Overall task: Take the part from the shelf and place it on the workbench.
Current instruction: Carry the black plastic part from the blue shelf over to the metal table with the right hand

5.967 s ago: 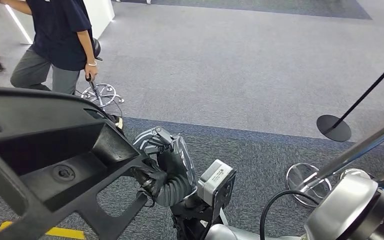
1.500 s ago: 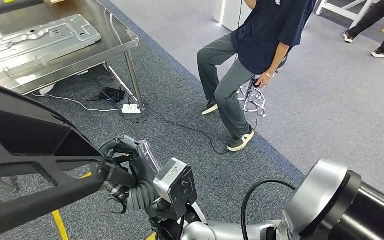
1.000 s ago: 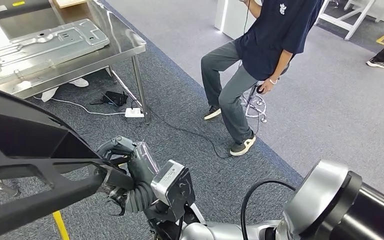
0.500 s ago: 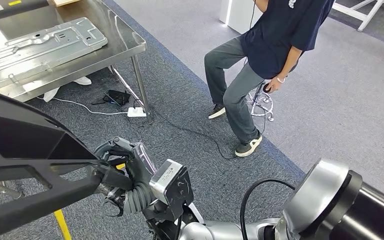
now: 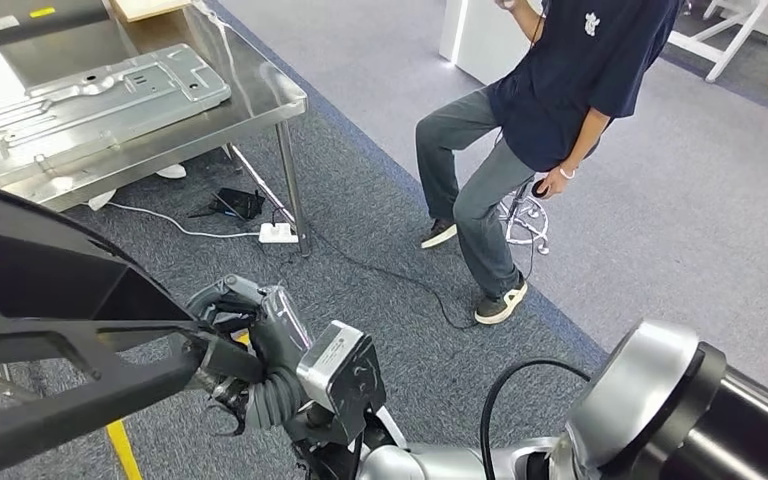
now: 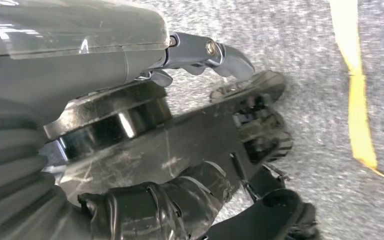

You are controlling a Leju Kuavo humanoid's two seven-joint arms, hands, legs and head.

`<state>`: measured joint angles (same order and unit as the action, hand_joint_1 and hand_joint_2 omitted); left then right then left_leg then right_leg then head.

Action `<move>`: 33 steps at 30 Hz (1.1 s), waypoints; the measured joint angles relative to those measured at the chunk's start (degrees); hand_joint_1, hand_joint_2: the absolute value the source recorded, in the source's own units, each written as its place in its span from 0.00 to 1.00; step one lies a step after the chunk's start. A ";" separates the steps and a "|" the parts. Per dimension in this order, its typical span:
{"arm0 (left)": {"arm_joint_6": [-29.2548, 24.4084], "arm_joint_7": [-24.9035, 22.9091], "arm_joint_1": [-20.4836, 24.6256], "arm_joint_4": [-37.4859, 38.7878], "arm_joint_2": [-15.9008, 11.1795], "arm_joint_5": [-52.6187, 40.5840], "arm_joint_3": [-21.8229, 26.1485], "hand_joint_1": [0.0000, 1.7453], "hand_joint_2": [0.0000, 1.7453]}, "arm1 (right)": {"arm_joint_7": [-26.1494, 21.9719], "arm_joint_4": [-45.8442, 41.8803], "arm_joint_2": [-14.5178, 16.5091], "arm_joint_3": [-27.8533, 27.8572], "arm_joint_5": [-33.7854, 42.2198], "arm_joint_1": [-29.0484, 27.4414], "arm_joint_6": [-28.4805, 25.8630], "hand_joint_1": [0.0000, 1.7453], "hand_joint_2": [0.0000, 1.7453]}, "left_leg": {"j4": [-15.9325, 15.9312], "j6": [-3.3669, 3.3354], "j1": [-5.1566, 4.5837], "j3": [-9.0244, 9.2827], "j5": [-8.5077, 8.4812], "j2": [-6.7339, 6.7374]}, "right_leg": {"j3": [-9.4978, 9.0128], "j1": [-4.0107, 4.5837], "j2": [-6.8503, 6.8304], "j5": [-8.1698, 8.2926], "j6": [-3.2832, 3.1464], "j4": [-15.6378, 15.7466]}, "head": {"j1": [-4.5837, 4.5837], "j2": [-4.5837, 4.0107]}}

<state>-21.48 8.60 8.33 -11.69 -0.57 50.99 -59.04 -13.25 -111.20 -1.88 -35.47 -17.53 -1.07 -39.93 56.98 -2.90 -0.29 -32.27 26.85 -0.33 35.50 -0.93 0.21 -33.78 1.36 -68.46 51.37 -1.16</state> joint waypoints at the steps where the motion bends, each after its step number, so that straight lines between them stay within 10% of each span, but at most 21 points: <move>1: 0.01 -0.01 -0.01 0.00 0.02 0.01 0.00 0.00 1.00 | 0.00 0.01 -0.01 0.00 0.00 -0.03 -0.01 1.00 1.00 | 0.04 -0.14 0.00 0.29 0.32 0.03 | 2.46 -0.05 0.00 -1.02 0.14 -3.78 | -0.01 0.00; 3: 0.02 -0.01 -0.13 0.00 0.03 0.01 0.00 0.00 1.00 | 0.00 0.03 -0.03 0.00 0.01 -0.07 -0.01 1.00 1.00 | 0.15 -0.10 0.06 1.07 1.08 0.00 | 5.34 -0.21 -0.02 -0.02 0.42 -6.62 | -0.01 0.00; 6: 0.03 -0.01 -0.19 0.00 0.03 0.01 0.00 0.00 1.00 | 0.00 0.07 -0.04 0.00 0.03 -0.02 -0.01 1.00 1.00 | 0.64 0.63 0.24 2.50 2.64 -0.24 | 2.36 -0.47 -0.11 6.87 0.75 2.89 | -0.01 0.00; 8: 0.04 -0.01 -0.11 0.00 0.02 0.00 0.00 0.00 1.00 | -0.01 0.12 -0.05 -0.01 0.06 -0.01 0.00 1.00 1.00 | 1.17 1.38 0.09 2.76 3.71 -0.33 | 0.23 -0.37 -0.04 8.12 0.35 7.46 | 0.08 0.00; 13: 0.02 -0.01 0.07 0.00 0.04 0.00 0.00 0.00 1.00 | -0.02 0.14 -0.04 -0.17 0.11 0.04 0.02 1.00 1.00 | 3.15 2.72 0.27 2.07 5.45 -0.08 | -0.61 -0.34 0.16 7.26 -1.52 8.40 | 0.08 0.00; 16: 0.01 -0.18 0.09 0.00 0.05 -0.20 0.00 0.00 1.00 | 0.01 0.14 -0.04 -0.40 0.11 0.01 0.01 1.00 1.00 | 13.30 3.31 0.44 -3.90 9.07 0.01 | -1.21 -0.22 -0.12 6.77 -2.16 8.61 | 0.09 0.00; 18: -0.02 -0.73 0.09 0.00 0.09 -0.63 0.00 0.00 1.00 | 0.18 0.14 -0.05 -0.42 0.14 -0.05 0.01 1.00 1.00 | 17.04 3.27 0.47 -7.16 8.64 0.03 | -1.74 -0.04 -0.09 6.27 -2.30 8.61 | 0.10 0.00; 23: -0.17 -2.54 -0.57 0.00 0.18 -1.25 0.00 0.00 1.00 | 0.26 0.14 -0.07 -0.42 1.46 -0.87 0.02 1.00 1.00 | 3.74 1.61 -0.10 -2.69 -0.22 0.04 | -3.79 0.18 0.33 4.74 -1.85 8.81 | 0.13 0.01; 28: -0.67 -2.69 -1.03 0.00 0.27 -1.59 0.00 0.00 1.00 | 0.06 0.08 -0.30 -0.40 2.31 -1.56 0.01 1.00 1.00 | 0.73 0.44 -0.28 -0.70 0.23 0.03 | -3.62 -0.06 0.30 3.59 -0.29 7.70 | 0.10 0.02; 33: -1.19 -3.06 -1.26 0.00 0.74 -1.85 0.00 0.00 1.00 | 0.35 -0.18 -0.89 -0.40 2.13 -2.99 -0.02 1.00 1.00 | 0.13 -0.39 -0.12 1.04 1.29 0.17 | 5.07 -0.17 0.16 -0.50 0.50 -6.31 | 0.09 0.02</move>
<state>-22.67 5.54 7.07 -11.69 0.16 49.14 -59.04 -12.90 -111.38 -2.78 -35.87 -15.40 -4.06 -39.95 57.11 -3.29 -0.41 -31.23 28.15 -0.16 40.57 -1.09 0.37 -34.28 1.86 -74.77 51.46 -1.14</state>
